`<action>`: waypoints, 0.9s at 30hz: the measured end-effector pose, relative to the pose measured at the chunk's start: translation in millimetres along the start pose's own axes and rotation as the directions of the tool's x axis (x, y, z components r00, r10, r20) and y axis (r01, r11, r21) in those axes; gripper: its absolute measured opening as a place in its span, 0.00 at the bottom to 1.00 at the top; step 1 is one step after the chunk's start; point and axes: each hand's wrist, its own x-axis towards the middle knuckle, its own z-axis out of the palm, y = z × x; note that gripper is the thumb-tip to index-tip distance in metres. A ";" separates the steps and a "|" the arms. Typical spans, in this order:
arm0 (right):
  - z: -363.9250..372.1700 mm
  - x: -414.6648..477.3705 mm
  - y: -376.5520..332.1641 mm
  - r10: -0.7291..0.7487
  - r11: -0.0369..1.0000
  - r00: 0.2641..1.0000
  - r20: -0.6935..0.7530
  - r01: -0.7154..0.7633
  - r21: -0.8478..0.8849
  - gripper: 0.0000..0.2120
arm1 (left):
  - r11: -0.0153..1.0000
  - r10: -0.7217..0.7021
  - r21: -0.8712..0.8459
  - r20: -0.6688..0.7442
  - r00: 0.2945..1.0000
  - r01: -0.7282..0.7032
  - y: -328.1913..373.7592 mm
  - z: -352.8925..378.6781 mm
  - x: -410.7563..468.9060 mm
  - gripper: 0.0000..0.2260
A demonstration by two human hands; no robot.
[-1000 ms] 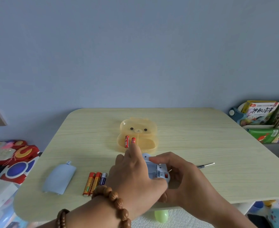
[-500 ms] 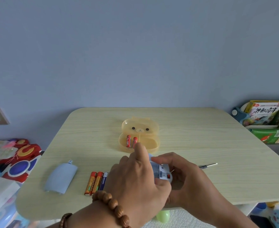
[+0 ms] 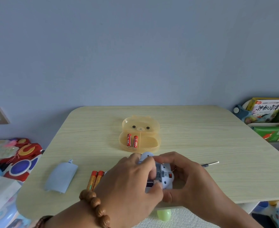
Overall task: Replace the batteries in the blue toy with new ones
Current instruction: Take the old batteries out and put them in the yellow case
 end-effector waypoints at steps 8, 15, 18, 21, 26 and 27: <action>2.0 1.2 0.2 0.040 0.999 0.999 -0.006 -0.039 0.025 0.35 | 0.982 -0.019 -0.187 0.006 1.000 0.020 -15.1 -3.9 6.0 0.09; 3.5 3.2 2.8 0.060 0.997 0.998 -0.018 -0.059 0.040 0.36 | 0.954 -0.056 -0.298 -0.298 0.953 -0.037 -37.2 -14.2 25.3 0.09; 4.3 3.9 2.8 0.058 0.998 0.998 -0.028 -0.057 0.032 0.37 | 0.851 -0.183 -0.524 -0.217 0.959 0.044 -53.6 -27.2 42.2 0.02; 4.4 4.1 0.3 0.055 0.998 0.998 -0.030 -0.053 0.046 0.36 | 0.721 -0.234 -0.691 -0.172 0.957 0.052 -73.9 -31.0 56.5 0.05; 2.1 4.7 -0.8 0.066 0.998 0.998 -0.012 -0.066 -0.013 0.36 | 0.478 -0.227 -0.870 0.007 0.974 0.117 -103.0 -27.4 68.8 0.25; 1.4 4.6 -1.5 0.070 0.997 0.998 -0.007 -0.070 -0.012 0.36 | 0.499 -0.203 -0.858 0.023 0.979 0.124 -107.5 -27.6 69.2 0.26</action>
